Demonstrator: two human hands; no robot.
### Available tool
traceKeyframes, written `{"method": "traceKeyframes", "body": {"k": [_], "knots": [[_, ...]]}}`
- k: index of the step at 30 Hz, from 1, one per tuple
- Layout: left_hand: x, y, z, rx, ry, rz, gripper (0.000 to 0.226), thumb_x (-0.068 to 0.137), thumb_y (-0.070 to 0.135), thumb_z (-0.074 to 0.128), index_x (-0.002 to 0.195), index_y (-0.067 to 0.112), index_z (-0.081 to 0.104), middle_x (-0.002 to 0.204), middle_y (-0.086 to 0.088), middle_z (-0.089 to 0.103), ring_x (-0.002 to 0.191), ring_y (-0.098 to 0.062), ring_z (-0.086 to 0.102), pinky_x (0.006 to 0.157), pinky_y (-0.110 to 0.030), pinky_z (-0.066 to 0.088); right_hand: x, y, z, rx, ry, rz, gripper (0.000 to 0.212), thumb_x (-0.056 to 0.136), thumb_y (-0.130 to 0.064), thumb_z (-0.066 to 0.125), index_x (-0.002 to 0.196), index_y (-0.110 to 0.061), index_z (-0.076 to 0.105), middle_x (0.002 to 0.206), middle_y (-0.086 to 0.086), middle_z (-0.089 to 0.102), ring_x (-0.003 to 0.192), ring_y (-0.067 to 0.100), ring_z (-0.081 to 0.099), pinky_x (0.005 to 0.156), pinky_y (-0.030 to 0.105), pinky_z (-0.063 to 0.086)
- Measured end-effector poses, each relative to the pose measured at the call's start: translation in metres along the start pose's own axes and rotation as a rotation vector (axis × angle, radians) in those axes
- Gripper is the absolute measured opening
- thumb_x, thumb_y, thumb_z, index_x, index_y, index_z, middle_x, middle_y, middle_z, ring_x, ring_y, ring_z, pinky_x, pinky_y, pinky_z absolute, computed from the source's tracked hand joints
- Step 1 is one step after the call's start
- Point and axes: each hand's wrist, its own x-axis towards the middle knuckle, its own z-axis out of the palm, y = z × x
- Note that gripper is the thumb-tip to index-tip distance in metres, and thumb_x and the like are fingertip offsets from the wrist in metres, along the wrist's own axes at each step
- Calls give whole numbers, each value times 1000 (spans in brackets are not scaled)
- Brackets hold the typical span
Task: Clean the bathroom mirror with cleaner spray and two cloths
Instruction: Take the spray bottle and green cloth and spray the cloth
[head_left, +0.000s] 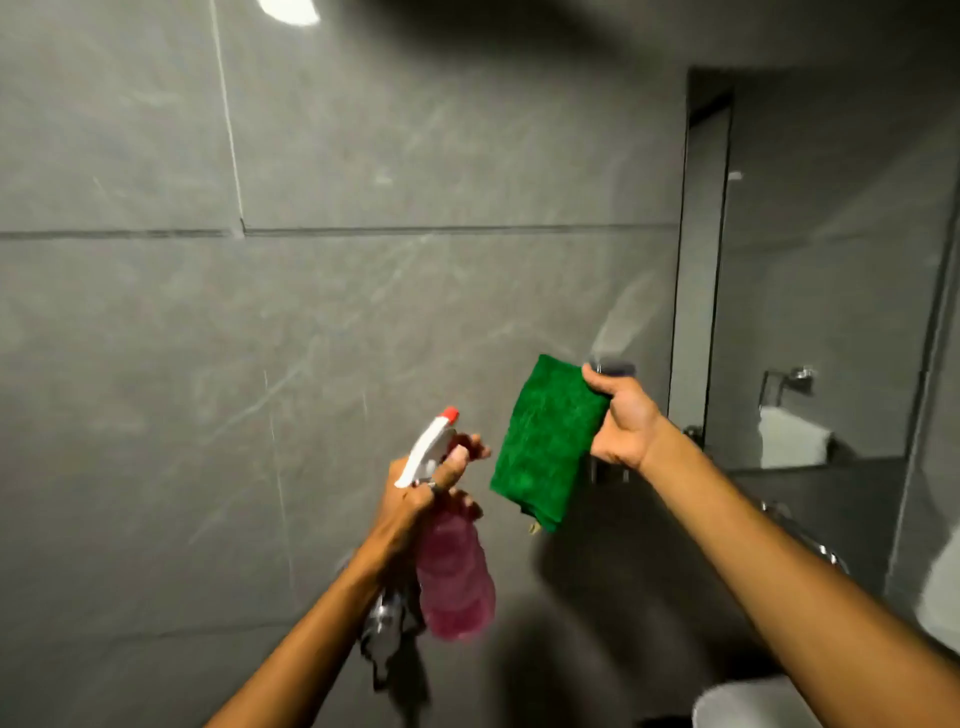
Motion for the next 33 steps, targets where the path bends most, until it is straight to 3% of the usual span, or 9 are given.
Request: {"method": "traceKeyframes", "body": {"k": [4,10,15,20,27,33], "knots": [[38,33,22,-23,-168,-43,48,79,51,80,125,50,67,107,-9,78,95,-41,67,59,-42,61,-1,-51,16,-26,-69,-35,45,98,-41,49,121,-7,66,116,21,72,102,37,72,87,56,51],[66,54,51,-76,-199,-65,41,88,42,73,128,45,63,91,-8,69,83,-25,68,56,-42,59,-15,-85,27,-90,-136,-53,48,100,-42,44,125,-6,62,119,21,70,115,38,63,90,56,48],[68,48,63,-57,-222,-83,44,91,47,68,132,44,53,91,-6,68,80,-25,67,57,-44,60,-20,-105,23,-126,-142,-63,45,101,-41,42,122,-6,62,118,20,70,113,36,64,91,56,47],[55,32,70,-22,-248,-137,42,93,46,66,133,42,53,92,-13,69,80,-31,66,57,-44,60,-24,-122,12,-135,-136,-73,43,101,-40,43,118,-7,65,111,18,74,97,35,74,88,56,49],[29,6,71,8,-279,-240,50,86,55,70,132,49,53,92,-12,68,69,-37,62,60,-44,61,-30,-124,1,-126,-141,-48,44,101,-39,43,127,-8,60,126,16,66,117,34,62,93,56,47],[30,8,76,-17,-199,-212,44,91,50,66,133,43,53,101,-13,69,90,-33,67,59,-44,61,-29,-122,-5,-127,-147,-41,44,101,-39,43,125,-8,62,123,17,68,112,34,67,92,55,49]]}}
